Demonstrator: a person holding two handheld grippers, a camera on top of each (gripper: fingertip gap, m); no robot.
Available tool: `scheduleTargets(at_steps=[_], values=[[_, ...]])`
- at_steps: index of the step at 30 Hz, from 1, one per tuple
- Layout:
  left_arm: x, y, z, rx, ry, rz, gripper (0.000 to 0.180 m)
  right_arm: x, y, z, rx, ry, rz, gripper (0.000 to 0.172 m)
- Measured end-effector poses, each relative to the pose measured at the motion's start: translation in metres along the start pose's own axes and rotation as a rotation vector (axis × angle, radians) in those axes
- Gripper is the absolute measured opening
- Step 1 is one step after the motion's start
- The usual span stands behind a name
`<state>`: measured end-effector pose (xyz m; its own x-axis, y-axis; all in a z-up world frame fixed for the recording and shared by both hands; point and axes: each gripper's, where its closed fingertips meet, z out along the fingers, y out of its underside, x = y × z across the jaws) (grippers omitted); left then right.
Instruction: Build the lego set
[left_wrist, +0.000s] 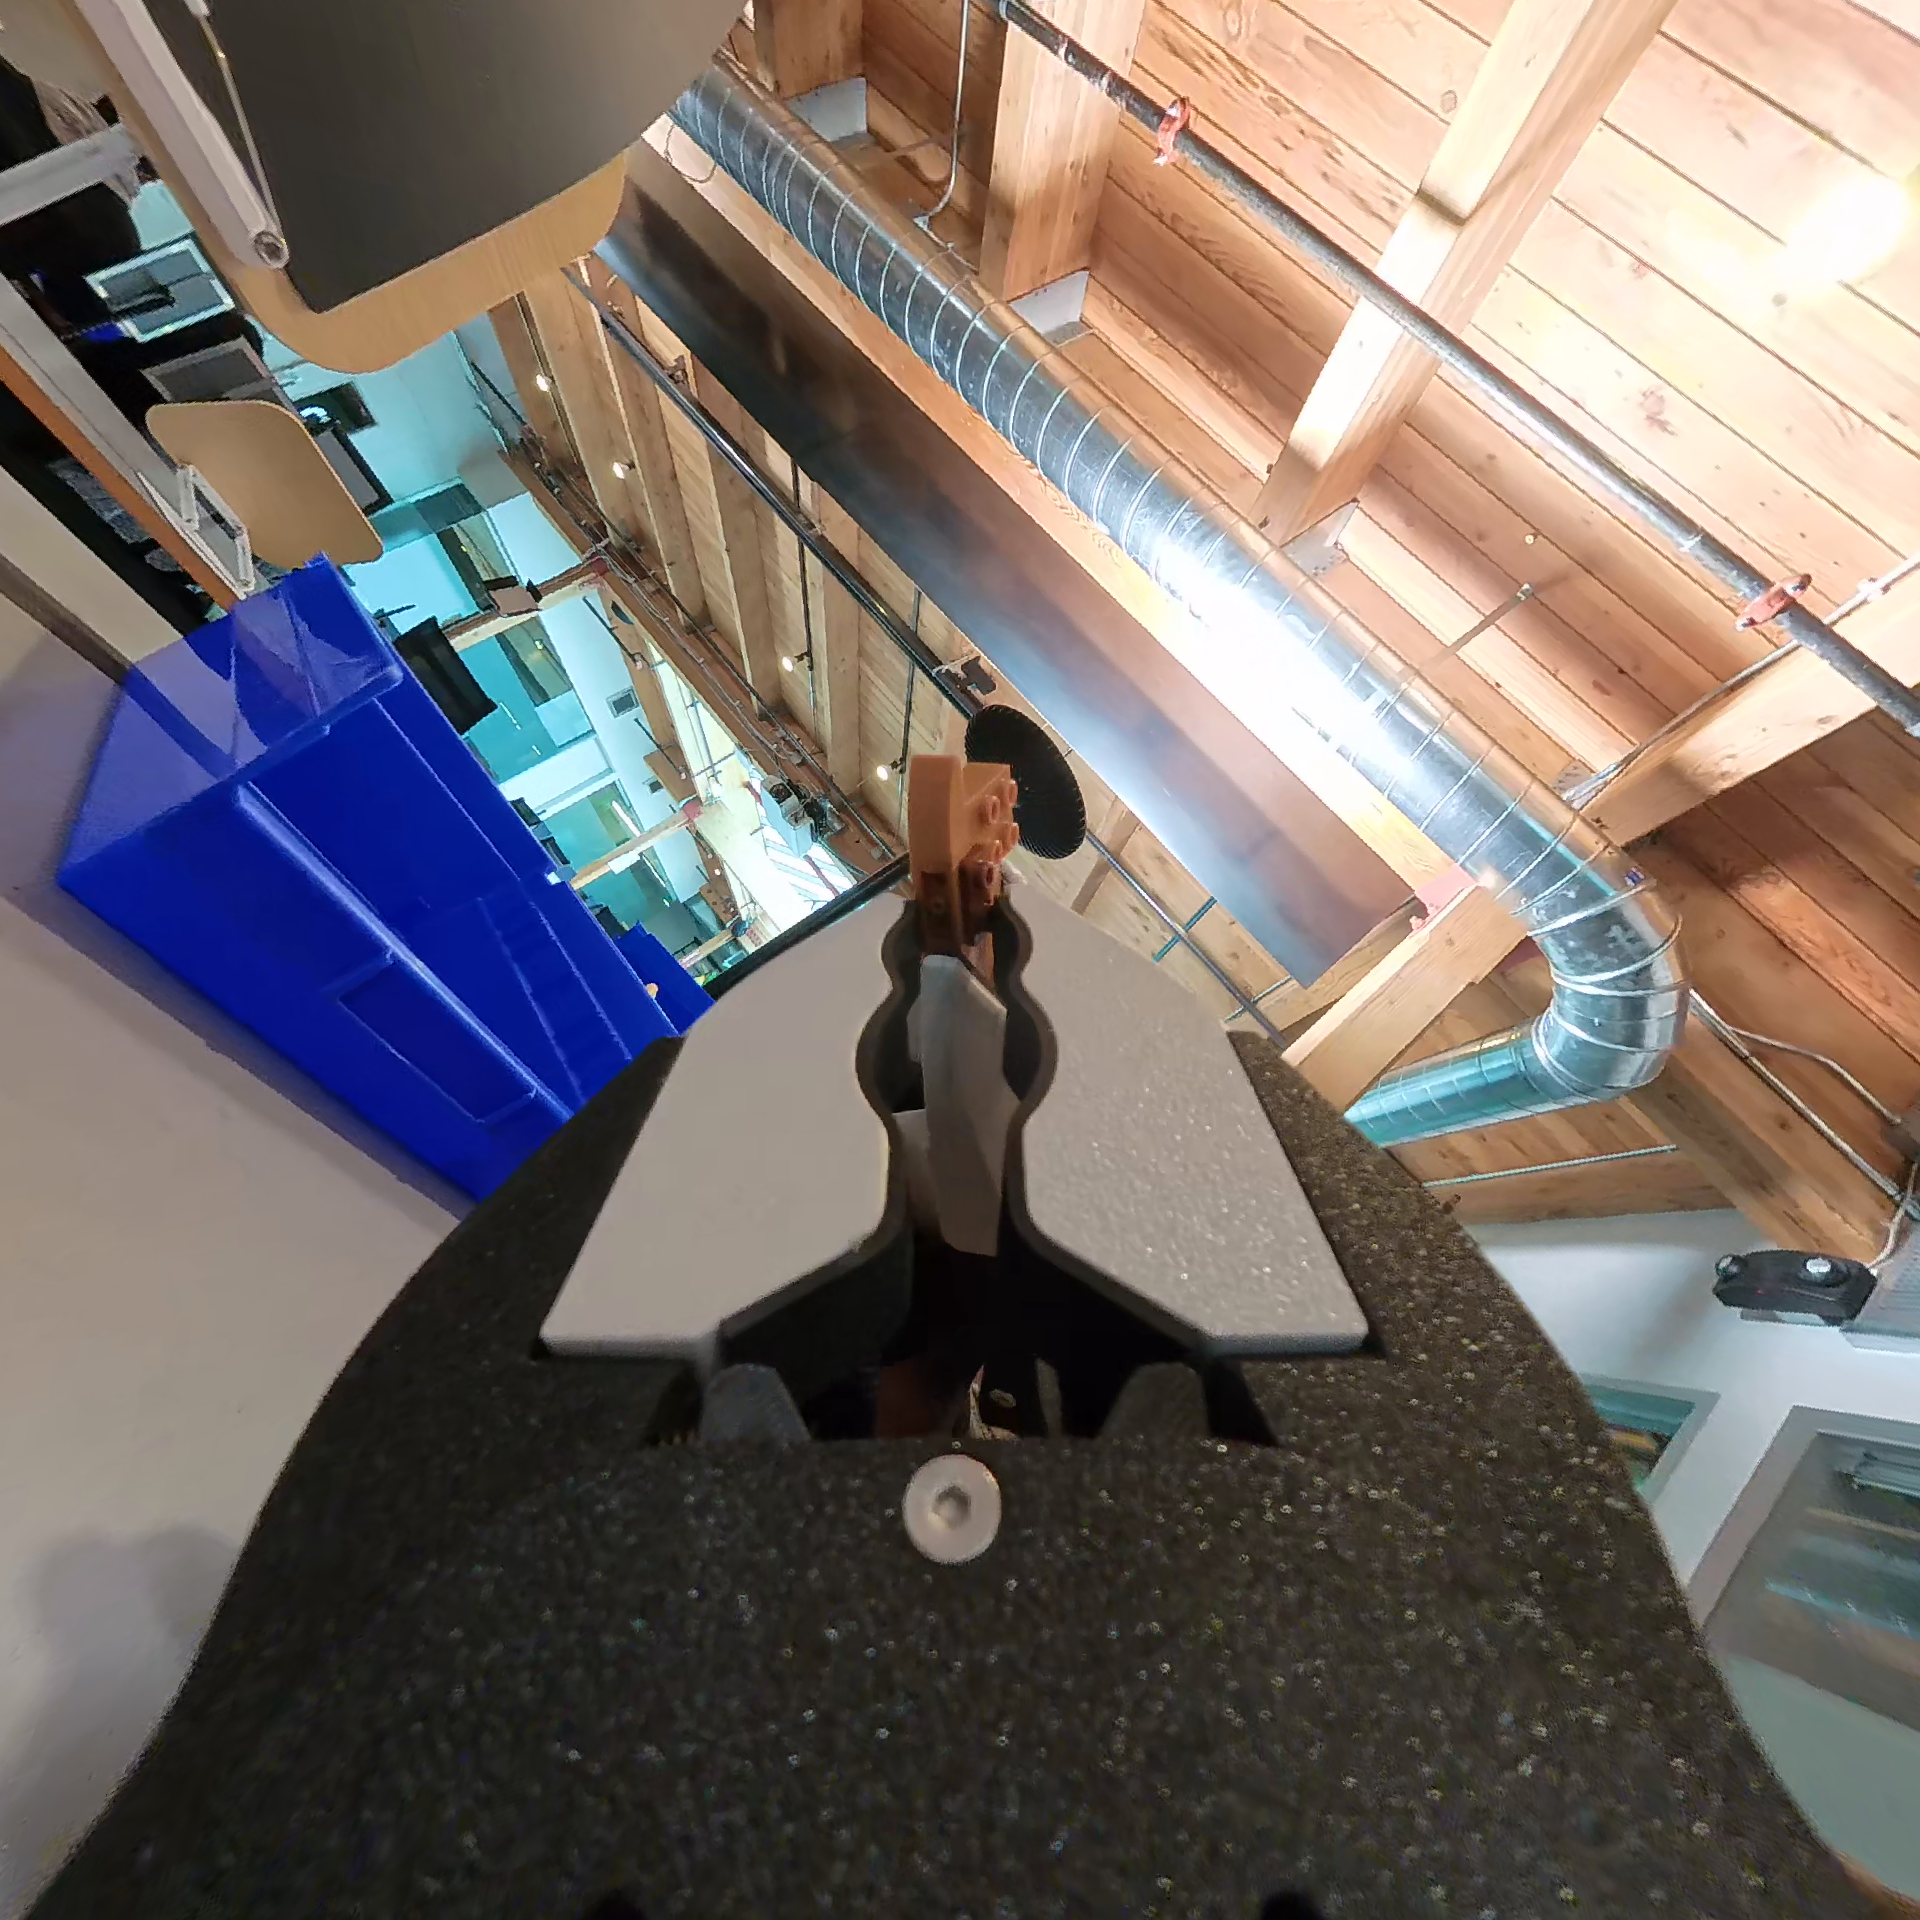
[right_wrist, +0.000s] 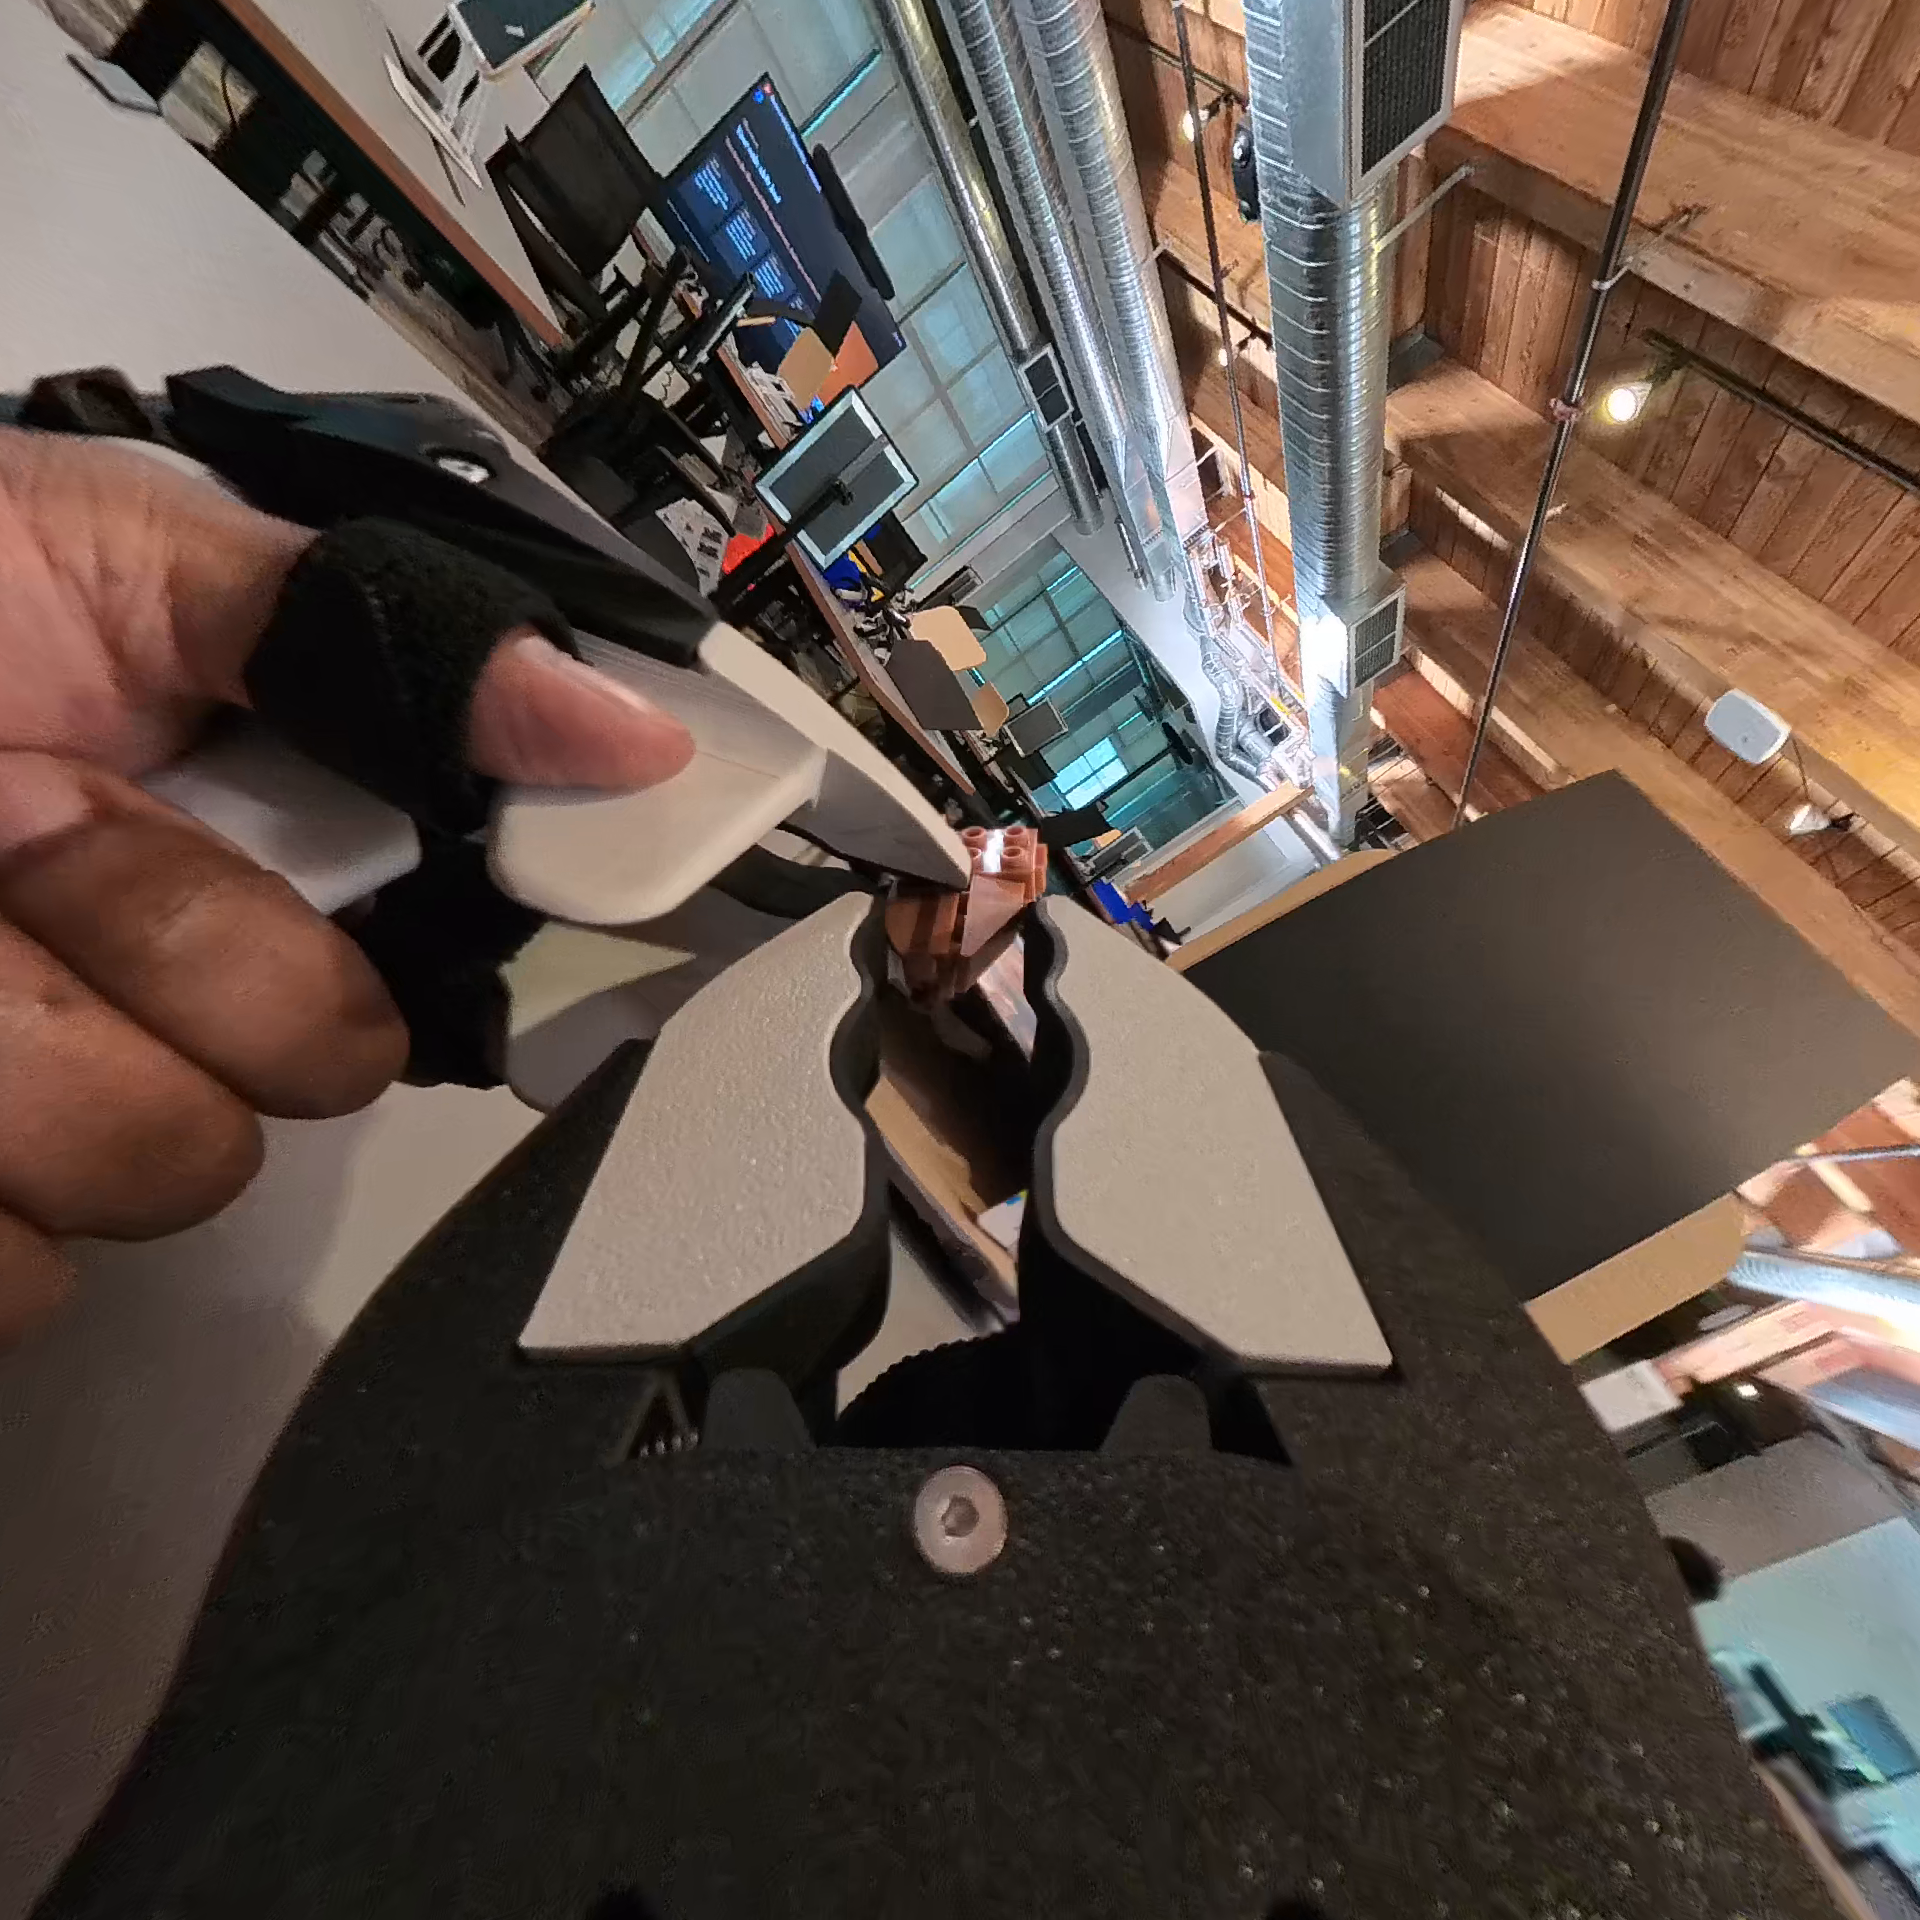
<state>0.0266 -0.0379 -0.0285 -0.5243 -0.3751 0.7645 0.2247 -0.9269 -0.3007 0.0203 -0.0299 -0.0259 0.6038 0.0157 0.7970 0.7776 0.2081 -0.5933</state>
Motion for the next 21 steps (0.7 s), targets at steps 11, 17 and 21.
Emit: scheduleTargets(at_steps=[11, 17, 21], values=[[0.012, -0.01, -0.003, -0.051, 0.045, 0.049, 0.02, 0.009, -0.013, -0.008, 0.104, -0.072, 0.242, 0.025], [0.02, -0.007, -0.003, -0.09, 0.098, 0.028, 0.019, 0.012, -0.016, -0.011, 0.119, -0.066, 0.258, 0.025], [0.025, -0.003, -0.001, -0.113, 0.124, 0.029, 0.021, 0.009, -0.018, -0.011, 0.131, -0.089, 0.268, 0.025]])
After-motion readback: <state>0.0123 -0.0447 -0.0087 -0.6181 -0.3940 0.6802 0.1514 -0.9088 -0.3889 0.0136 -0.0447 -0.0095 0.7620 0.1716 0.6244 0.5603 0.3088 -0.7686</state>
